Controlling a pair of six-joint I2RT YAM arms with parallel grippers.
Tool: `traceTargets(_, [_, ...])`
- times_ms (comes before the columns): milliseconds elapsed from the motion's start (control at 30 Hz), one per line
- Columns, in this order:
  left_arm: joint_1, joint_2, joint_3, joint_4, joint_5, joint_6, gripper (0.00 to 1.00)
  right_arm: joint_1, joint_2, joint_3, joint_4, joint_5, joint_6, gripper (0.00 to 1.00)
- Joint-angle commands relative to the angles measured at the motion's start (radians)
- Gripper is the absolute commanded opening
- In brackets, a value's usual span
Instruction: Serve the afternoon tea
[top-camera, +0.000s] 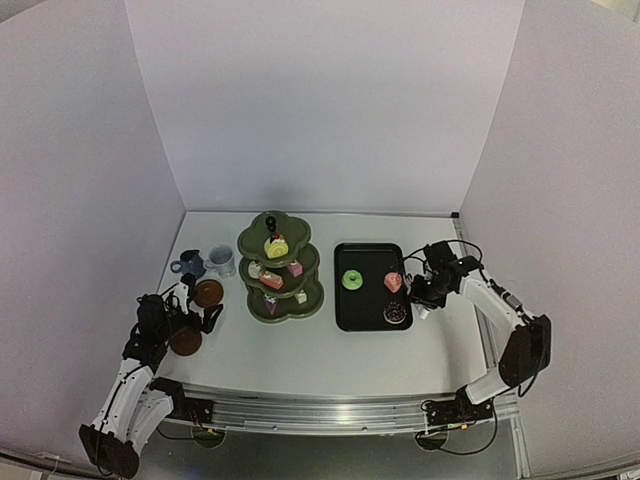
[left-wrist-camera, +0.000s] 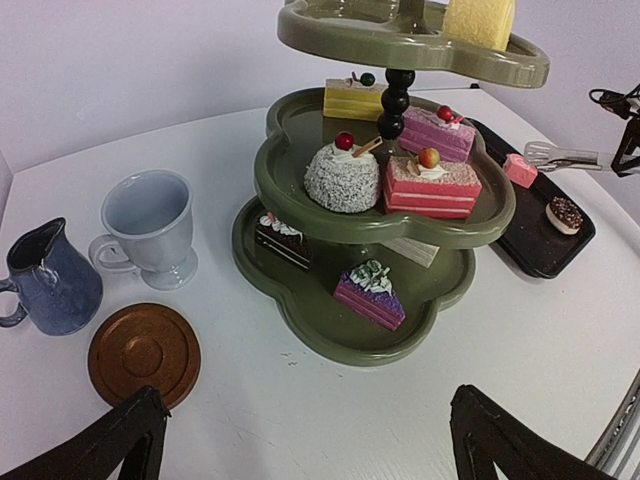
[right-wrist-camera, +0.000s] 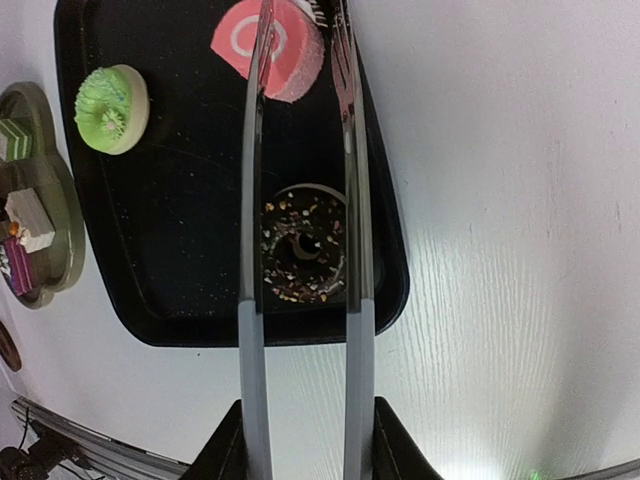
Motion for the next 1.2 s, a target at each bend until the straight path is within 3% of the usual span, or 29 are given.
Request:
traceTargets(0, [0.004, -0.006, -0.004, 0.032, 0.013, -0.011, 0.99, -0.014, 0.032, 0.022, -0.032, -0.037, 0.019, 0.33])
traceTargets(700, [0.005, -0.007, -0.006, 0.034, 0.01, 0.004, 0.99, -0.031, 0.101, 0.039, -0.011, -0.188, 0.034, 0.27])
traceTargets(967, [0.005, -0.004, -0.008, 0.037, 0.006, 0.007, 0.99, -0.031, 0.124, 0.036, 0.005, -0.214, 0.021, 0.04])
traceTargets(1167, [0.005, -0.004, -0.009, 0.038, 0.002, 0.009, 0.99, -0.031, 0.105, 0.072, 0.004, -0.147, 0.001, 0.0])
